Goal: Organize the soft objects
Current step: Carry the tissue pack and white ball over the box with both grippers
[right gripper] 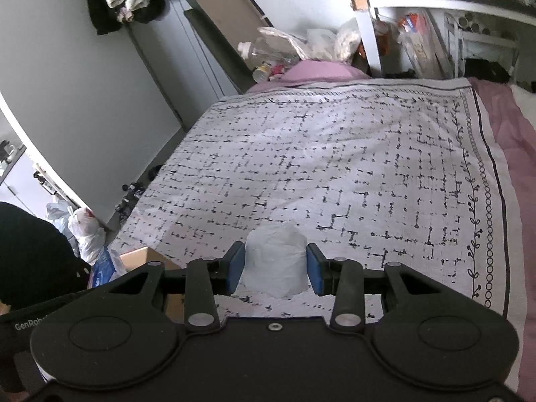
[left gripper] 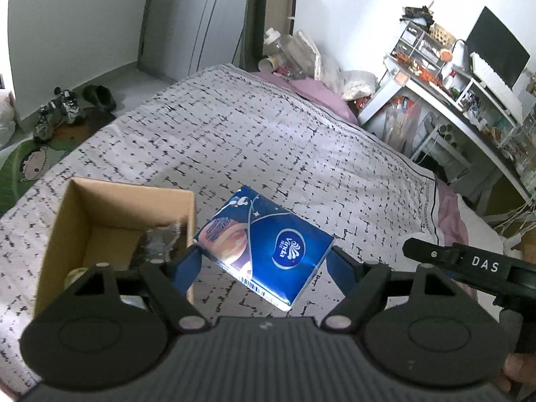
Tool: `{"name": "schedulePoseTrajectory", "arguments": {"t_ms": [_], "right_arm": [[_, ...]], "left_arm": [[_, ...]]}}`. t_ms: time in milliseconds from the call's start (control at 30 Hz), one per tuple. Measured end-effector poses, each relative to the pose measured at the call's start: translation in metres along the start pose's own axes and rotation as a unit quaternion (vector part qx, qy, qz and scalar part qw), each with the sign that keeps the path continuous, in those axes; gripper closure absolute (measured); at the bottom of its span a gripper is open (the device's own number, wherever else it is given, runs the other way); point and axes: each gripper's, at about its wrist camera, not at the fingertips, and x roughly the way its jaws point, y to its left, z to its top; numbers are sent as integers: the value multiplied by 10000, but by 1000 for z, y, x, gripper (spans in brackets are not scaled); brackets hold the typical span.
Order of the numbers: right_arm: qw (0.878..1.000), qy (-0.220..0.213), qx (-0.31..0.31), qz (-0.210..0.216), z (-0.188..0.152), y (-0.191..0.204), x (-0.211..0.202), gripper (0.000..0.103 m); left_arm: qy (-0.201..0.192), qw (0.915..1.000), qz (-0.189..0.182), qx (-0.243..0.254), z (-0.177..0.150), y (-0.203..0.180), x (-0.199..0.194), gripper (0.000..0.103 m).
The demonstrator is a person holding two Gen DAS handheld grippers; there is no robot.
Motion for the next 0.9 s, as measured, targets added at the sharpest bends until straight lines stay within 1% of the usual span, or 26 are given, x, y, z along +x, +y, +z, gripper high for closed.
{"name": "schedulePoseTrajectory", "arguments": {"t_ms": [233,400,700,900], "right_arm": [[9998,-52,-123,170,-1,20,-15,64],[9995,-64,-238,185,0,37,-21,64],[9982,-103,-516,276,-3,70,-31,64],[9970,-49,-712,303,-6,92,-30,64]], "left_arm": [[-117,9998,61,-138,-2,26,-25,23],[-143,9995,116,-248,-6,45,-37,23],[-229,9988,128,-421,-4,76,-50,23],[-270,9983,133,-493,0,99,-53,23]]}}
